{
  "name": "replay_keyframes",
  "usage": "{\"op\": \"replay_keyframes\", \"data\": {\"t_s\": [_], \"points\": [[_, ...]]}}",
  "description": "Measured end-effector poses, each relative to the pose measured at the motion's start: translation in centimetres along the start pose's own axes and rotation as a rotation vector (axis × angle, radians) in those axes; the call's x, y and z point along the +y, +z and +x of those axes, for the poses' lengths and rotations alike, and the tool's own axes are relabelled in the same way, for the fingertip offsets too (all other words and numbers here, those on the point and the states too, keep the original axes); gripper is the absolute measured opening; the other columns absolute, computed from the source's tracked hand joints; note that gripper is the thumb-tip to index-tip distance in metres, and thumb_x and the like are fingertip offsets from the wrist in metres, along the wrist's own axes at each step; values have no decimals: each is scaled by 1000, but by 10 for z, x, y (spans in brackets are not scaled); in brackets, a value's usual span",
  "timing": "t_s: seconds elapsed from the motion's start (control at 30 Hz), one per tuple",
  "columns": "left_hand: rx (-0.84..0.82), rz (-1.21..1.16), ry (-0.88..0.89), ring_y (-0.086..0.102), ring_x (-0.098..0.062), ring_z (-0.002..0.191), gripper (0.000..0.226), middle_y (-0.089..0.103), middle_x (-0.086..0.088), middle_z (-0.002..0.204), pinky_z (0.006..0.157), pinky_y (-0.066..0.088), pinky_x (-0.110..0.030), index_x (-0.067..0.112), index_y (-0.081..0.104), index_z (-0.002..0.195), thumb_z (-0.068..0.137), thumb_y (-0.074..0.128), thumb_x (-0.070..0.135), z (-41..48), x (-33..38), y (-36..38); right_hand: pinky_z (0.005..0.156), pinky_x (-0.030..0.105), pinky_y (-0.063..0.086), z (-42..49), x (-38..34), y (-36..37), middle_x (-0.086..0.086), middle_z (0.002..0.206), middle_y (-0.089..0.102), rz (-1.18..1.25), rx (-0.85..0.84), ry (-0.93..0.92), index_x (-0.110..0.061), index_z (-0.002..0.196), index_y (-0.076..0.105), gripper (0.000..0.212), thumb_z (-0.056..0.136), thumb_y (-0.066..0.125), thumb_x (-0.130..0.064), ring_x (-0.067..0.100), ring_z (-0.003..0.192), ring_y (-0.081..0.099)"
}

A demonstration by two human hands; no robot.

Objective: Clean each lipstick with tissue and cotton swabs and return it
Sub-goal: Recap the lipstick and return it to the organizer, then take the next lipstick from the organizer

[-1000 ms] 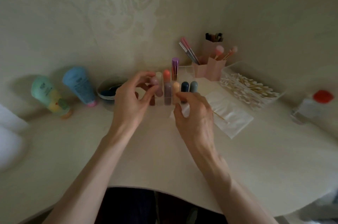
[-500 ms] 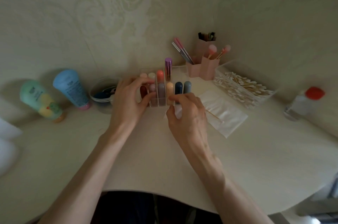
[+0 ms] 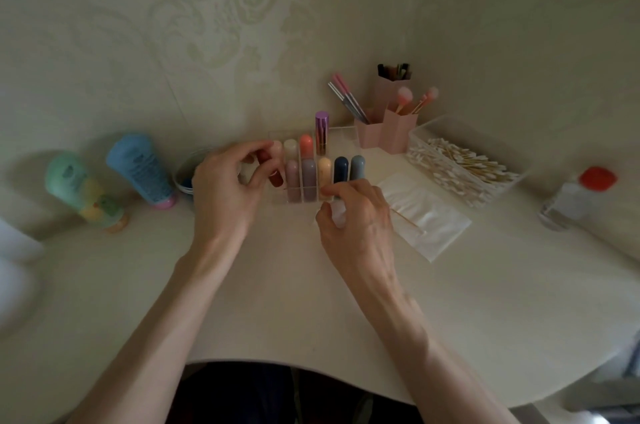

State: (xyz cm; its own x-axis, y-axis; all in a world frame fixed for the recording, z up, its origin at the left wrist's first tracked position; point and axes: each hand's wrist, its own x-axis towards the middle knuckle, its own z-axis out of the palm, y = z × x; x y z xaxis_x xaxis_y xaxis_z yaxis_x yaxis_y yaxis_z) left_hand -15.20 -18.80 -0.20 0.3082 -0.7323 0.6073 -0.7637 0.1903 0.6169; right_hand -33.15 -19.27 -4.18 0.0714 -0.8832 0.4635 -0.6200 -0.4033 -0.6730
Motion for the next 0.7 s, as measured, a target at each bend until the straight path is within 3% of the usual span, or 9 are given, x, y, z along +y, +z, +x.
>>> {"op": "replay_keyframes", "data": {"t_s": [0.1, 0.23, 0.4, 0.5, 0.6, 0.7], "points": [[3, -238, -83, 70, -1, 85, 16, 75, 17, 90, 81, 49, -14, 29, 76, 100, 86, 81, 34, -6, 14, -15, 90, 40, 50, 1, -1, 0, -3, 108, 70, 49, 1, -53, -19, 111, 76, 22, 90, 76, -24, 22, 104, 62], [-89, -402, -181, 74, -6, 85, 25, 78, 10, 89, 78, 51, -14, 25, 78, 98, 77, 80, 37, -27, 16, -22, 99, 33, 45, -1, -7, 3, -14, 110, 73, 128, -74, -136, -25, 113, 76, 35, 85, 82, -46, 11, 110, 63], [-103, -496, -290, 74, -7, 78, 21, 79, 5, 89, 66, 54, -16, 12, 76, 98, 81, 81, 23, -51, 10, -23, 81, 39, 52, -4, -7, 4, -14, 92, 74, 163, -153, -277, -21, 97, 77, 17, 87, 84, -32, 6, 89, 63], [11, -534, -397, 69, -6, 67, 14, 79, 3, 84, 57, 51, -17, 10, 77, 96, 84, 82, 16, -59, 8, -25, 82, 39, 51, -4, -6, 6, -12, 91, 74, 111, -185, -306, -20, 97, 77, 14, 88, 83, -29, 9, 89, 63], [221, -596, -465, 72, -6, 73, 13, 80, 2, 82, 60, 49, -16, 9, 75, 97, 88, 79, 18, -56, 1, -39, 83, 38, 50, -2, 1, 6, -6, 91, 74, 70, -170, -281, -19, 97, 78, 13, 87, 84, -26, 15, 89, 63], [93, -532, -414, 76, -10, 79, 15, 80, 1, 84, 70, 53, -14, 9, 76, 99, 85, 81, 13, -53, -12, -53, 80, 36, 51, 2, 2, 1, -7, 91, 75, 134, -159, -192, -20, 99, 78, 14, 87, 84, -27, 16, 87, 65]]}}
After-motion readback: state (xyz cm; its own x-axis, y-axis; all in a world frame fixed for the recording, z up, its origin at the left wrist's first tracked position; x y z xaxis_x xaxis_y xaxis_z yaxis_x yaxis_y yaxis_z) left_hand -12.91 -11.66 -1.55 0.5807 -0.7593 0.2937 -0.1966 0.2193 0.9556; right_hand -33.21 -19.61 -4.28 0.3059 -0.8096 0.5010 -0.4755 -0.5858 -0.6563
